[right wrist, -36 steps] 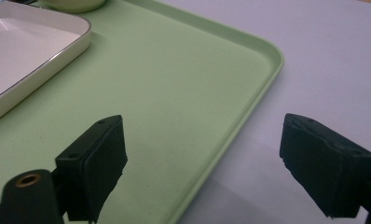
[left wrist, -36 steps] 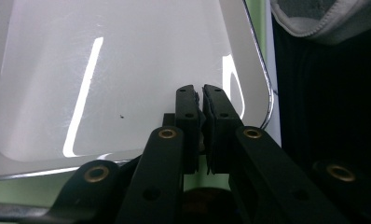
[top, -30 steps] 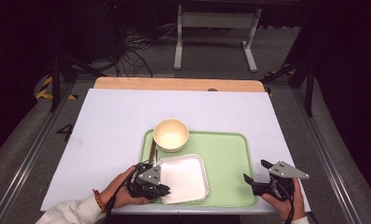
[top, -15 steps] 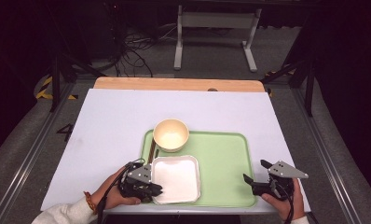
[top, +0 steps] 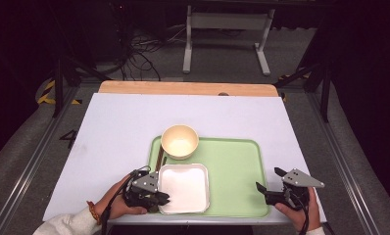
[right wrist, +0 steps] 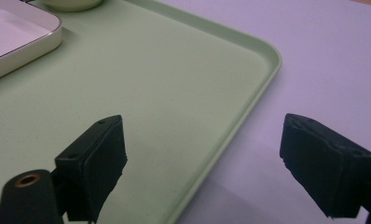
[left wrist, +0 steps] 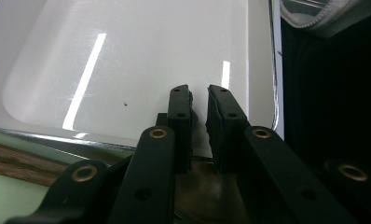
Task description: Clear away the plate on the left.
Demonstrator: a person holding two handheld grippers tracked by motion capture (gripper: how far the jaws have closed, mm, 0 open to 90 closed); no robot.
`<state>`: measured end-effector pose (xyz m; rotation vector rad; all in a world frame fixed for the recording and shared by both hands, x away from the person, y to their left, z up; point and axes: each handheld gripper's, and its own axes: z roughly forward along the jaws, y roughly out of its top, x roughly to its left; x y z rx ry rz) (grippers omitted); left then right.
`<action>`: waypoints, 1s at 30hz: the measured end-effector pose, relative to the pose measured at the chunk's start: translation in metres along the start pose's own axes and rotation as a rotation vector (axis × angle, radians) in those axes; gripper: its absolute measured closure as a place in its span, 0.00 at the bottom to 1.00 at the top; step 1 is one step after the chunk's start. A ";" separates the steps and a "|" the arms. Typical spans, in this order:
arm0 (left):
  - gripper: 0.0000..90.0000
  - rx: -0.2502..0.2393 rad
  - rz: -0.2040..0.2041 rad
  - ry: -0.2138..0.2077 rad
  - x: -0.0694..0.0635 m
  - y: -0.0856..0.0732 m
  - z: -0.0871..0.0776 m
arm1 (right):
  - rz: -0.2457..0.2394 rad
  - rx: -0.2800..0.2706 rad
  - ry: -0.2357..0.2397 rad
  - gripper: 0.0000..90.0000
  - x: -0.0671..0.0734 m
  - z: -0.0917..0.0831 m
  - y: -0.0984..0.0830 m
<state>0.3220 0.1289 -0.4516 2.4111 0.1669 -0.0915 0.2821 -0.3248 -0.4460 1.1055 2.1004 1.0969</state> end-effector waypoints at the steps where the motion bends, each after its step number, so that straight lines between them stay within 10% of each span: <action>1: 0.89 0.000 0.002 0.003 0.000 0.000 0.000 | -0.001 0.000 0.000 0.17 0.000 0.000 0.000; 15: 0.87 -0.059 0.002 0.074 0.003 0.001 -0.016 | -0.034 -0.005 -0.016 0.17 0.002 -0.002 0.002; 30: 0.66 -0.137 -0.001 0.294 0.014 -0.013 -0.055 | -0.092 -0.016 -0.059 0.16 0.005 -0.011 0.008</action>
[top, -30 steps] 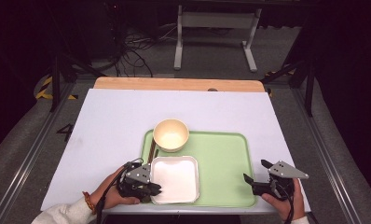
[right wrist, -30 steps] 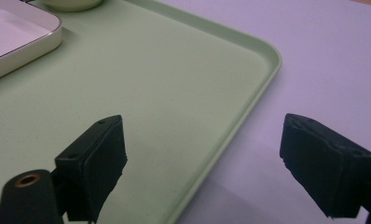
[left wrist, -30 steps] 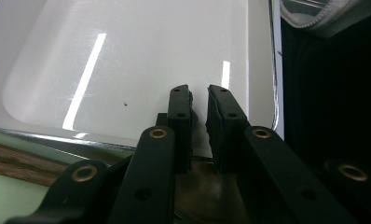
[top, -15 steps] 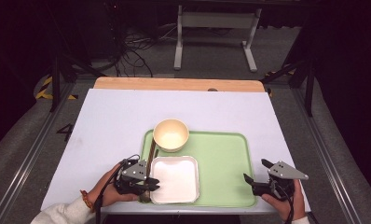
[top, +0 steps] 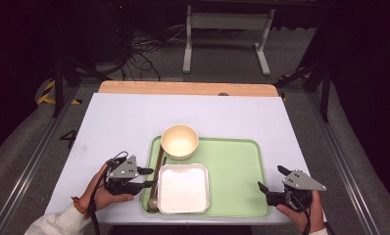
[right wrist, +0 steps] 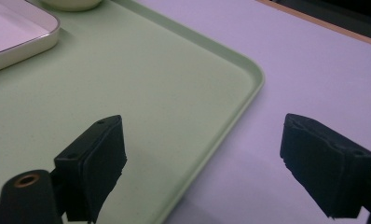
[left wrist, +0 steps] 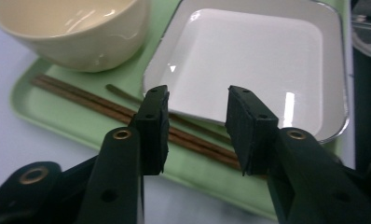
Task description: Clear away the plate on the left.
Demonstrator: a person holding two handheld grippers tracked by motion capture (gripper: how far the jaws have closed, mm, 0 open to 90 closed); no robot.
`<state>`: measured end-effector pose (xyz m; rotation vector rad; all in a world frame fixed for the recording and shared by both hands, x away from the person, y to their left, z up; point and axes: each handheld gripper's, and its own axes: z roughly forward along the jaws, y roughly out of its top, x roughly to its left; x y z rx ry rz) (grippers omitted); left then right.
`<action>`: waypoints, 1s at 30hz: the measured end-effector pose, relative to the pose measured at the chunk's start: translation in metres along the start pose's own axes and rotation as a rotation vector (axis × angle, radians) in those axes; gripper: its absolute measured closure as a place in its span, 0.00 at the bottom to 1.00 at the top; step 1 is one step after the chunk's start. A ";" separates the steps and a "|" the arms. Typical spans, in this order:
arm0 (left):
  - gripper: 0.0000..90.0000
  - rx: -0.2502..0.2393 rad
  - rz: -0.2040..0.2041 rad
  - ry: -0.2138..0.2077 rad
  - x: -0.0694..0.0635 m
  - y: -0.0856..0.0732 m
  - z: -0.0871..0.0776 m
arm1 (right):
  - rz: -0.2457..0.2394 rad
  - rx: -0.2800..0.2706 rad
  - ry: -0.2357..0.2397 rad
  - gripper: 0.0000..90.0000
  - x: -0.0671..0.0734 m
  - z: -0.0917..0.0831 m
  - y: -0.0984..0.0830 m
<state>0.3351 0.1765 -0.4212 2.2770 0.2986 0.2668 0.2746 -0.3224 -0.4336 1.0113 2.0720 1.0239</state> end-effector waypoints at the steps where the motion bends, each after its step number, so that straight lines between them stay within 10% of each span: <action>1: 0.63 -0.001 -0.006 0.011 0.002 -0.001 -0.002 | 0.003 -0.002 -0.005 0.16 -0.001 -0.001 0.000; 30: 0.27 -0.028 -0.233 0.267 0.041 -0.076 -0.039 | -0.033 0.030 -0.038 0.16 0.000 0.004 -0.007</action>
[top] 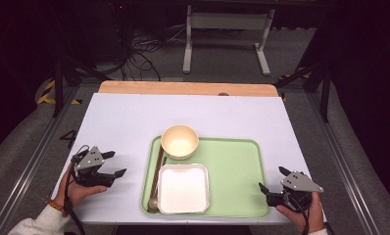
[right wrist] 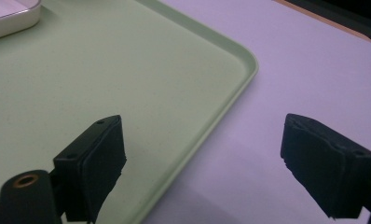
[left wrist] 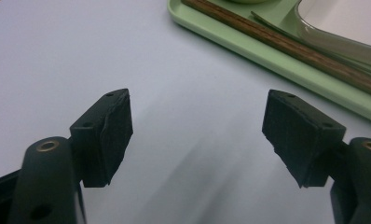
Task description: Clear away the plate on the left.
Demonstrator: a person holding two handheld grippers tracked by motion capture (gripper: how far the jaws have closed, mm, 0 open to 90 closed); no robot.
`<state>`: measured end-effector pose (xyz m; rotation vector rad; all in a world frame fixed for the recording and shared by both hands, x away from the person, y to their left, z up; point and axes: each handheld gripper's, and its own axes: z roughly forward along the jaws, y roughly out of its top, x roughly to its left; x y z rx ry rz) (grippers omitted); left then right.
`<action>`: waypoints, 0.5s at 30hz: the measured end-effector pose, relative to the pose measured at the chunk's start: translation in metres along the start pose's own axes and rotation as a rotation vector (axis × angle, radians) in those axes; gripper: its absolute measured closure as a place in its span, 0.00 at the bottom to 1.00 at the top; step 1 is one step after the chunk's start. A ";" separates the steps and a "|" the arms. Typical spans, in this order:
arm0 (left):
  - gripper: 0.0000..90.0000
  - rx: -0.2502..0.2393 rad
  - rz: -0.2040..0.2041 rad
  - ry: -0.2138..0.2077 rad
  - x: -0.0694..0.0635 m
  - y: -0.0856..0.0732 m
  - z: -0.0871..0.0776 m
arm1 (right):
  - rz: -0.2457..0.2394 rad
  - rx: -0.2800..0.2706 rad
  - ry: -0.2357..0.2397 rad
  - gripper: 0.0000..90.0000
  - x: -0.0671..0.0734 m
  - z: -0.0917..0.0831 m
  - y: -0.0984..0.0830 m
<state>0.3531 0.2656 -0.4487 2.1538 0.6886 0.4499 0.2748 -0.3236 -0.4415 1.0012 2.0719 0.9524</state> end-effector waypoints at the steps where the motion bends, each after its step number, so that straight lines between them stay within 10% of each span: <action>1: 0.27 -0.005 -0.015 0.004 0.001 -0.003 -0.002 | -0.001 0.000 -0.007 0.15 0.000 0.001 -0.001; 15: 0.13 -0.067 -0.106 0.010 0.000 -0.026 -0.023 | 0.017 0.009 -0.032 0.14 -0.005 0.002 -0.010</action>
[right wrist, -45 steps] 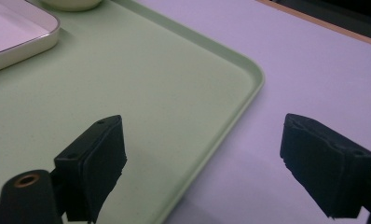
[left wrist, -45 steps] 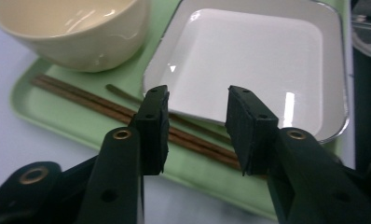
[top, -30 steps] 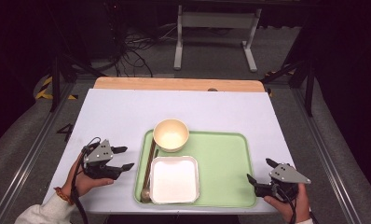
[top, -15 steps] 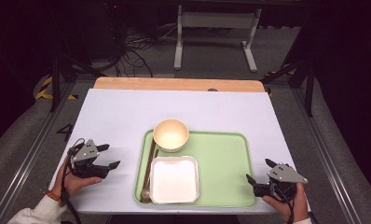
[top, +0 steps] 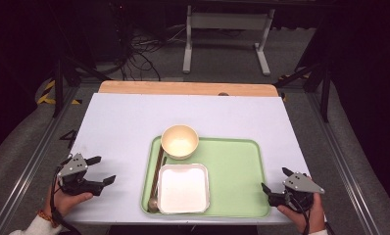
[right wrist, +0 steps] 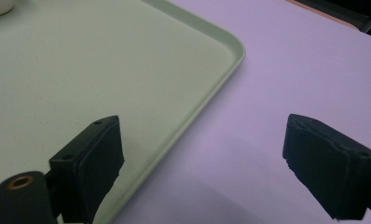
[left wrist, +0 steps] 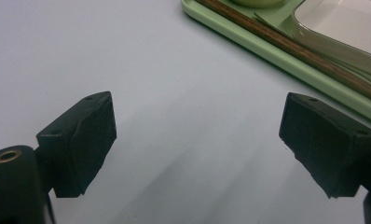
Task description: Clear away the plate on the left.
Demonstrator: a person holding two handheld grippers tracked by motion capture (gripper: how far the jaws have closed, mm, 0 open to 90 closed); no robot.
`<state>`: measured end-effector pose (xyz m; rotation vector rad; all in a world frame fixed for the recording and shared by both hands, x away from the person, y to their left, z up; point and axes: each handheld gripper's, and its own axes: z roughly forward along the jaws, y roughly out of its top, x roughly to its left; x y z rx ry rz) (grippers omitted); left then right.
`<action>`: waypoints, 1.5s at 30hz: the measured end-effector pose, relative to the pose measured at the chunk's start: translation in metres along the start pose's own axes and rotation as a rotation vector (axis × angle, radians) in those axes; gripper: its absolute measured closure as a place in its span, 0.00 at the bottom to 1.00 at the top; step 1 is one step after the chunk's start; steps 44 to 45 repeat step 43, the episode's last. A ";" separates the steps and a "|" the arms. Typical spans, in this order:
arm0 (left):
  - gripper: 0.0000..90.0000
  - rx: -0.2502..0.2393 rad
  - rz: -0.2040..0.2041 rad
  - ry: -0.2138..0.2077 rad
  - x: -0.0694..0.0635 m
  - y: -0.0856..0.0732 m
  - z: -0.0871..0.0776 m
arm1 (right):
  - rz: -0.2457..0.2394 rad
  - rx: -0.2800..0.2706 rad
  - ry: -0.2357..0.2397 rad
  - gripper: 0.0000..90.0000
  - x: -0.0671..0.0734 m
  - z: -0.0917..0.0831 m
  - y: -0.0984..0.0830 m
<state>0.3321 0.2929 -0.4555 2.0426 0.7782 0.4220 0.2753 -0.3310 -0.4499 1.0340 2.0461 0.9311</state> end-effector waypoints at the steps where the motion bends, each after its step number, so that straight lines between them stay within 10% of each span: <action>1: 0.12 -0.003 -0.003 -0.005 0.001 0.000 0.000 | -0.003 0.000 0.000 0.14 0.000 0.001 0.000; 45: 0.10 0.006 0.020 -0.028 -0.004 0.007 0.010 | 0.010 0.003 -0.004 0.14 0.002 -0.001 -0.004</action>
